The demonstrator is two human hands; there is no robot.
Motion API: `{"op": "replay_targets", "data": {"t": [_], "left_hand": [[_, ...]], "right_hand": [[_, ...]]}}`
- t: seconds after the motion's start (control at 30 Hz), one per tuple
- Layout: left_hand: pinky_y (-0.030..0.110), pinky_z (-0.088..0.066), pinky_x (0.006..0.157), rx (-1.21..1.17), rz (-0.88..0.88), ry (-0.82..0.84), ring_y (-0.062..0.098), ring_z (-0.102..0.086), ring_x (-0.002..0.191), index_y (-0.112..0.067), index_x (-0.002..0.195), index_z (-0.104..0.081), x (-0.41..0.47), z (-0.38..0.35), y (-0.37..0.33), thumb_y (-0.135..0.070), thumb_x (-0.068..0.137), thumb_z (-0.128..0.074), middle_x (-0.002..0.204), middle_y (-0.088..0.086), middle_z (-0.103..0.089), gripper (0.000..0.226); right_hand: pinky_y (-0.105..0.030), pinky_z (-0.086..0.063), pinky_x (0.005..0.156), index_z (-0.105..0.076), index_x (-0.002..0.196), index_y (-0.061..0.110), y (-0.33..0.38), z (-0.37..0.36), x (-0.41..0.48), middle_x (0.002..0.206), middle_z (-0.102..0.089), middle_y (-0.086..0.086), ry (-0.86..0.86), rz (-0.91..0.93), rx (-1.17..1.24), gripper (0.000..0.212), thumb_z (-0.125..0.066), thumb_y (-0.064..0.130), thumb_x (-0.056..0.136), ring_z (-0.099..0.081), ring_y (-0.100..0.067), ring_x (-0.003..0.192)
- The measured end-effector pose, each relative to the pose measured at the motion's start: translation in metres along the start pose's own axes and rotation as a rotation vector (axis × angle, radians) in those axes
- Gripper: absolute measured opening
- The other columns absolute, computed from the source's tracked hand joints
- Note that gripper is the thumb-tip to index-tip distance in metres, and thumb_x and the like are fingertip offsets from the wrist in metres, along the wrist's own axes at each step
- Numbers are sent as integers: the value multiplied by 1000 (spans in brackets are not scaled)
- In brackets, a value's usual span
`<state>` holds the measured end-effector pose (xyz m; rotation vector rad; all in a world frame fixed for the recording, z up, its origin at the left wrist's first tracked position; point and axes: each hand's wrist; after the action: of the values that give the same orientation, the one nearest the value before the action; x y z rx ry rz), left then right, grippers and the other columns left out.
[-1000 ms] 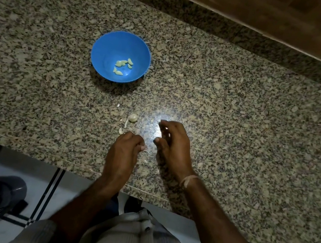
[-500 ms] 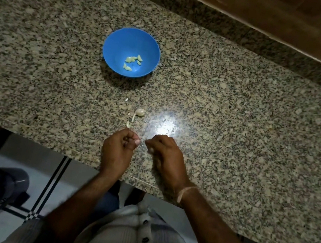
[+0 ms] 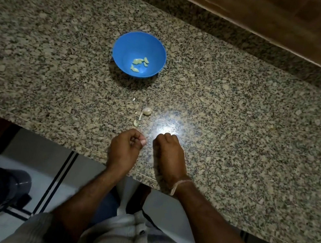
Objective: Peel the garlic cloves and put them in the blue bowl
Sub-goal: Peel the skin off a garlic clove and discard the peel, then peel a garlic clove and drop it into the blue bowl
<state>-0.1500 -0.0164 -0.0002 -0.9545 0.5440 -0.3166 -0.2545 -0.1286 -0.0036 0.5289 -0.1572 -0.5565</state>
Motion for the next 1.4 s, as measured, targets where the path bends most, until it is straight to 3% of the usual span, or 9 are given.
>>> {"op": "replay_targets", "data": {"t": [0.1, 0.17, 0.37, 0.47, 0.63, 0.8, 0.97, 1.3, 1.4], "left_hand": [[33, -59, 72, -67, 19, -12, 16, -71, 77, -22, 83, -71, -5, 15, 3, -13, 90, -78, 79, -6, -73, 14], [35, -59, 72, -117, 8, -47, 18, -70, 77, -24, 83, -71, -12, 36, 11, -11, 91, -77, 80, -5, -73, 16], [12, -47, 66, -204, 142, -293, -9, -64, 71, -24, 83, -71, -55, 145, 78, -10, 92, -75, 79, -14, -71, 17], [6, -45, 66, -260, 215, -435, -4, -64, 74, -18, 86, -73, -93, 216, 133, -8, 93, -74, 80, -11, -71, 12], [37, -56, 79, -313, 324, -613, 18, -69, 78, -31, 77, -66, -166, 330, 243, -5, 90, -75, 79, -7, -72, 31], [24, -50, 74, -333, 442, -744, 14, -69, 81, -21, 83, -70, -226, 409, 326, -7, 92, -75, 82, -3, -74, 18], [7, -43, 64, -307, 530, -793, 2, -67, 79, -23, 82, -71, -246, 463, 386, -11, 92, -76, 81, -11, -72, 17], [22, -51, 71, -424, 738, -726, 13, -69, 83, -13, 93, -75, -203, 500, 514, -12, 96, -71, 88, -1, -75, 5], [25, -49, 66, -505, 855, -628, 16, -65, 70, -7, 88, -77, -180, 488, 578, -10, 94, -73, 77, 3, -73, 8]], "right_hand": [[-32, -53, 67, -61, 80, 13, 14, 5, 9, 78, -69, -4, 104, -357, 592, 19, -61, 0, 93, -64, -17, 75], [-32, -51, 65, -63, 83, 11, 39, 2, 11, 71, -65, -7, 166, -507, 937, 21, -61, 3, 102, -60, -21, 69], [-23, -46, 64, -60, 84, 11, 164, -66, -4, 67, -63, 1, 456, -558, 1331, 23, -56, 1, 104, -52, -11, 60], [-17, -45, 60, -60, 83, 11, 245, -123, -24, 66, -59, 3, 611, -537, 1304, 29, -50, -5, 105, -50, -7, 58], [-16, -44, 57, -56, 81, 8, 377, -216, -83, 63, -55, 1, 765, -500, 1227, 28, -49, -4, 106, -47, -9, 57], [-17, -47, 57, -55, 81, 8, 455, -286, -132, 65, -54, -3, 896, -538, 1180, 27, -50, -6, 104, -50, -9, 55], [-19, -48, 57, -59, 78, 10, 497, -348, -144, 67, -56, -2, 992, -555, 1068, 32, -49, -10, 102, -51, -10, 59], [-22, -51, 60, -60, 76, 8, 528, -503, -111, 68, -57, -5, 1149, -714, 838, 33, -49, -13, 99, -55, -14, 63], [-20, -48, 56, -65, 69, 10, 506, -562, -110, 69, -57, -5, 1224, -785, 798, 31, -60, -14, 86, -55, -14, 62]]}}
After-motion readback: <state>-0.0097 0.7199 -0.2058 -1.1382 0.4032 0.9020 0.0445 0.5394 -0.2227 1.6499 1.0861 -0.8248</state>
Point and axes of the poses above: each hand's wrist, its own x-axis towards the middle knuckle, its own z-axis out of the back of the hand, y = z × x
